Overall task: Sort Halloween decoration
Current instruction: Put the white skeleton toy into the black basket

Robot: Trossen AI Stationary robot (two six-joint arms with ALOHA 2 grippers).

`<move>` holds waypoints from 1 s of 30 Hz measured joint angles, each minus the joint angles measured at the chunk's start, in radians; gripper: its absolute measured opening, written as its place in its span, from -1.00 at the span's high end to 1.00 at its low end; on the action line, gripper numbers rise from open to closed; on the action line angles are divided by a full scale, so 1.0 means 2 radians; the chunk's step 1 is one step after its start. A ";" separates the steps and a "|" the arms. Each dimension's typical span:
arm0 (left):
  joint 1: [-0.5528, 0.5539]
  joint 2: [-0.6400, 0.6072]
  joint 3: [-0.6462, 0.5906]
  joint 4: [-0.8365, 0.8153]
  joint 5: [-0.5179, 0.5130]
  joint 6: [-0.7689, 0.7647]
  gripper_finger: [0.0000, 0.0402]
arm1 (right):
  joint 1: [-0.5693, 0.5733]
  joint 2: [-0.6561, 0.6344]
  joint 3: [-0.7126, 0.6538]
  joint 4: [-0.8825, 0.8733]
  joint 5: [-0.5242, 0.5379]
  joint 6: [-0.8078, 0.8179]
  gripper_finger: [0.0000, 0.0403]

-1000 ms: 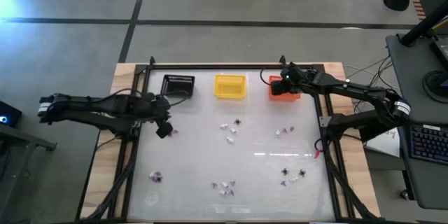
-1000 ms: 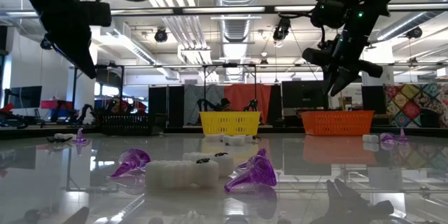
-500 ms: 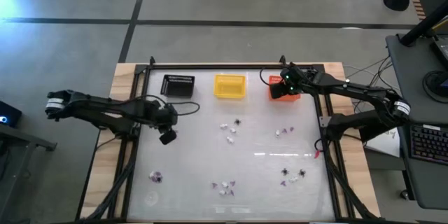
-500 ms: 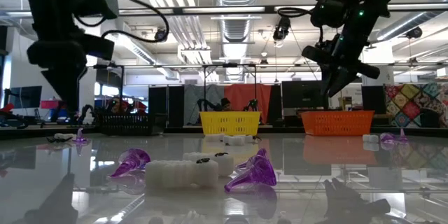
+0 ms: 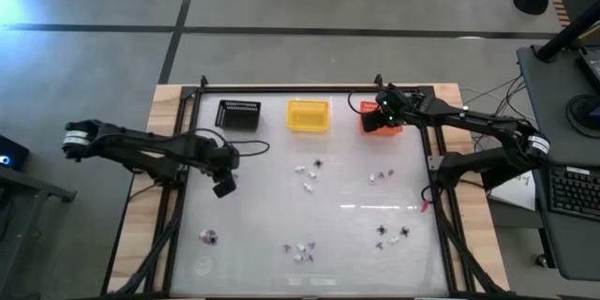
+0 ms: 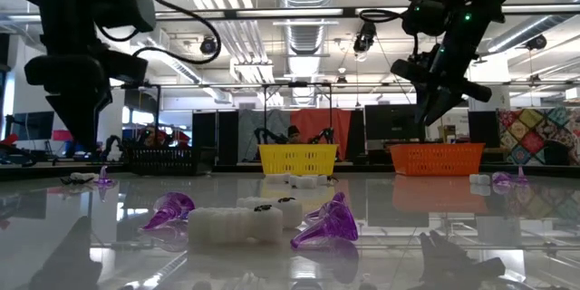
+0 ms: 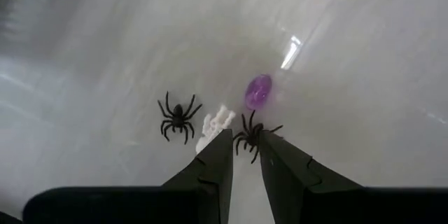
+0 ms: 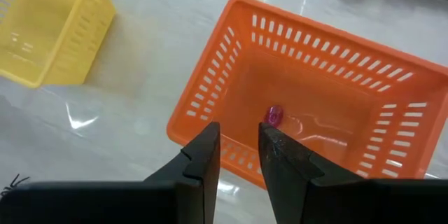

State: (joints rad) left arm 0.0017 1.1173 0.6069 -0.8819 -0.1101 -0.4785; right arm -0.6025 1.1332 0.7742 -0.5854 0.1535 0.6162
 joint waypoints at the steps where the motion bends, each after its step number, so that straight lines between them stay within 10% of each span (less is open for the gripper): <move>1: 0.000 0.005 -0.001 0.000 0.000 -0.002 0.73 | 0.000 0.000 0.000 0.000 0.000 -0.001 0.55; 30: 0.049 0.135 -0.004 0.038 -0.001 -0.005 0.72 | 0.000 0.000 0.000 0.000 -0.002 0.000 0.54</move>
State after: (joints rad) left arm 0.0991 1.3869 0.5980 -0.8053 -0.1120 -0.4880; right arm -0.6025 1.1332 0.7745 -0.5861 0.1490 0.6167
